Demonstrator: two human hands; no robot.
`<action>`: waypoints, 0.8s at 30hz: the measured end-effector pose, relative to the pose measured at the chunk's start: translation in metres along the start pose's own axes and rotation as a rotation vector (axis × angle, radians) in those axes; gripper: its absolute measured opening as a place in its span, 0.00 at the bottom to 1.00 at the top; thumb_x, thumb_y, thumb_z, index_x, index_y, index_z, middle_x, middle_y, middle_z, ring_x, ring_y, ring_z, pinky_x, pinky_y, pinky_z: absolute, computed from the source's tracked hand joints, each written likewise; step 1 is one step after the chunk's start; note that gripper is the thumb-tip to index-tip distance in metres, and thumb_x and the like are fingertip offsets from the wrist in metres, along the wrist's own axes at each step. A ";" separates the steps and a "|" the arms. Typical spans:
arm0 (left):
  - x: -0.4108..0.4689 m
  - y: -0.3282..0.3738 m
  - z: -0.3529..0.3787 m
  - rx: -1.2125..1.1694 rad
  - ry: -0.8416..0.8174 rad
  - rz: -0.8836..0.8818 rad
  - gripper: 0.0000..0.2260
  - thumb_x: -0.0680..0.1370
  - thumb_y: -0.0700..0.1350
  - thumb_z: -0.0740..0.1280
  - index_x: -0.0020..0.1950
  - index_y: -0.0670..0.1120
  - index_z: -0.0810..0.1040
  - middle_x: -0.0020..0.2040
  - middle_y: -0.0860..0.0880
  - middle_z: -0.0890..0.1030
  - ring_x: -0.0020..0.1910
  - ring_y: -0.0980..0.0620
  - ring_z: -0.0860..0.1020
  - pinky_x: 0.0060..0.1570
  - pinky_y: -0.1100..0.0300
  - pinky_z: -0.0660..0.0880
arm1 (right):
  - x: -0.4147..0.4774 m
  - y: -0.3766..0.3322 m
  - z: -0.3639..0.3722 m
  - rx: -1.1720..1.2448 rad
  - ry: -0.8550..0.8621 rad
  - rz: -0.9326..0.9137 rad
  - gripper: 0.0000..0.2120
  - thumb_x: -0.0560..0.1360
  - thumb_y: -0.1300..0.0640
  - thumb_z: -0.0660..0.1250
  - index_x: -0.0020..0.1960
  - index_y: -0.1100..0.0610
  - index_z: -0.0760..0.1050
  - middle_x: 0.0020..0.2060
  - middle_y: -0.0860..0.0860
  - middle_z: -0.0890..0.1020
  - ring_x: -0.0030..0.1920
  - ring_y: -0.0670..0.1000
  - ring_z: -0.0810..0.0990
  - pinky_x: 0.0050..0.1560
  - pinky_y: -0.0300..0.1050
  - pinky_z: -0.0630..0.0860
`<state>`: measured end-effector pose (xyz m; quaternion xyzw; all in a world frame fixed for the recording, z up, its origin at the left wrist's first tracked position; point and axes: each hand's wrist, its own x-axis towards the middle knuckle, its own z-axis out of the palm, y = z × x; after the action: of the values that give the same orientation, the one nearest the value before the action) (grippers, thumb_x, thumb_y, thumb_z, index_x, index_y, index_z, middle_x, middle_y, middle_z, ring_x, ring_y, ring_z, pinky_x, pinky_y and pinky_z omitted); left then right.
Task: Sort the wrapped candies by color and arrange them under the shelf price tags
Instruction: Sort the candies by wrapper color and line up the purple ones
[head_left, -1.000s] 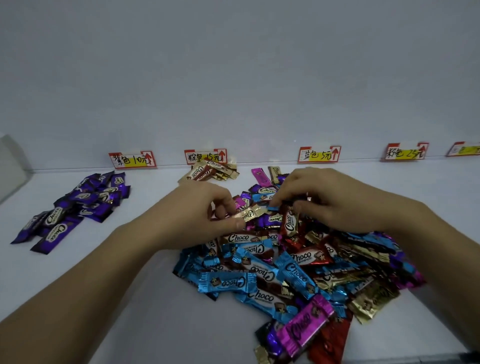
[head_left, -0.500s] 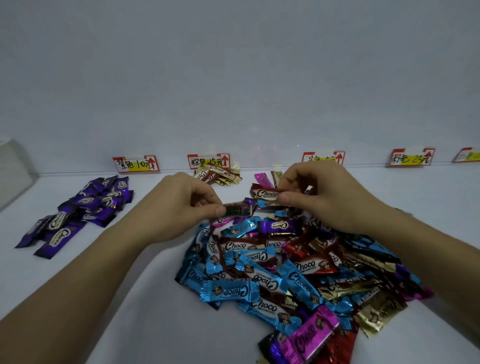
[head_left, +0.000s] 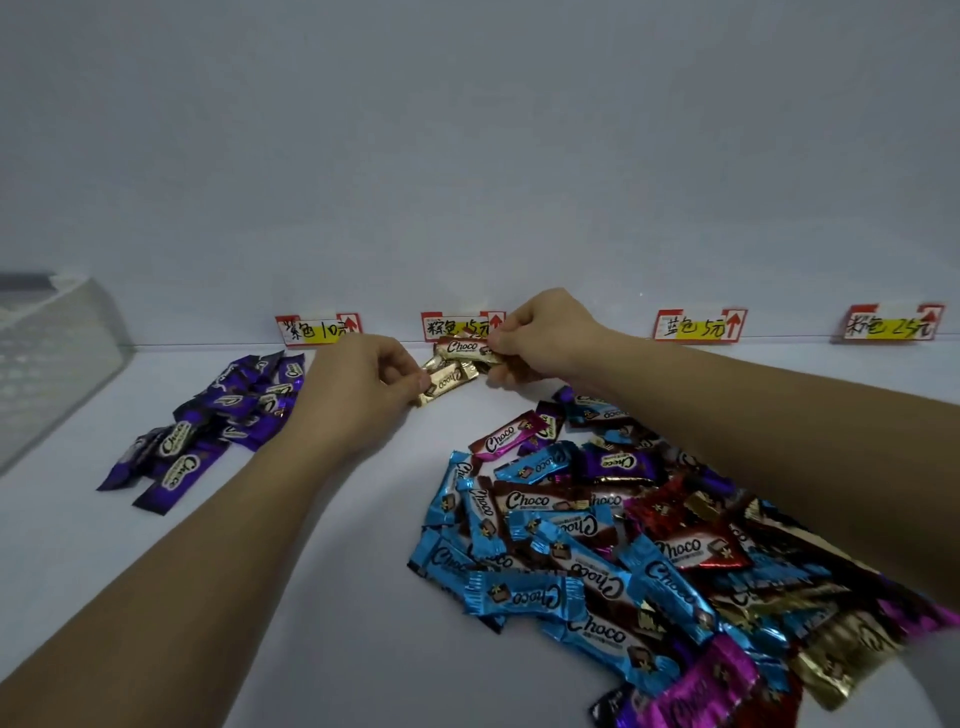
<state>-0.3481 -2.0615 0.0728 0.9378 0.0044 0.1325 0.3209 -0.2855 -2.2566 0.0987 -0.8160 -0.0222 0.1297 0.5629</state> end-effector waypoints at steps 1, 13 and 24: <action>0.001 0.000 0.001 0.012 -0.005 -0.005 0.04 0.76 0.48 0.74 0.41 0.52 0.83 0.33 0.54 0.81 0.34 0.59 0.76 0.31 0.62 0.67 | 0.002 -0.002 0.003 -0.005 0.009 0.000 0.07 0.78 0.63 0.70 0.52 0.68 0.79 0.37 0.64 0.85 0.38 0.59 0.87 0.44 0.53 0.85; 0.000 0.004 0.002 0.072 0.066 0.018 0.09 0.76 0.54 0.73 0.41 0.51 0.79 0.35 0.53 0.80 0.37 0.56 0.77 0.32 0.60 0.68 | 0.001 -0.002 -0.007 -0.305 0.155 -0.102 0.15 0.78 0.51 0.72 0.42 0.63 0.83 0.32 0.55 0.86 0.35 0.54 0.87 0.44 0.50 0.85; -0.027 0.040 0.002 0.069 -0.115 0.307 0.05 0.76 0.55 0.71 0.46 0.55 0.80 0.37 0.57 0.79 0.37 0.59 0.76 0.34 0.64 0.69 | -0.094 0.021 -0.085 -0.786 0.009 -0.478 0.04 0.77 0.48 0.70 0.49 0.47 0.81 0.39 0.42 0.82 0.41 0.41 0.81 0.41 0.39 0.76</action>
<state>-0.3764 -2.0971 0.0892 0.9440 -0.1527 0.1258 0.2641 -0.3587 -2.3588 0.1248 -0.9401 -0.2547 -0.0257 0.2251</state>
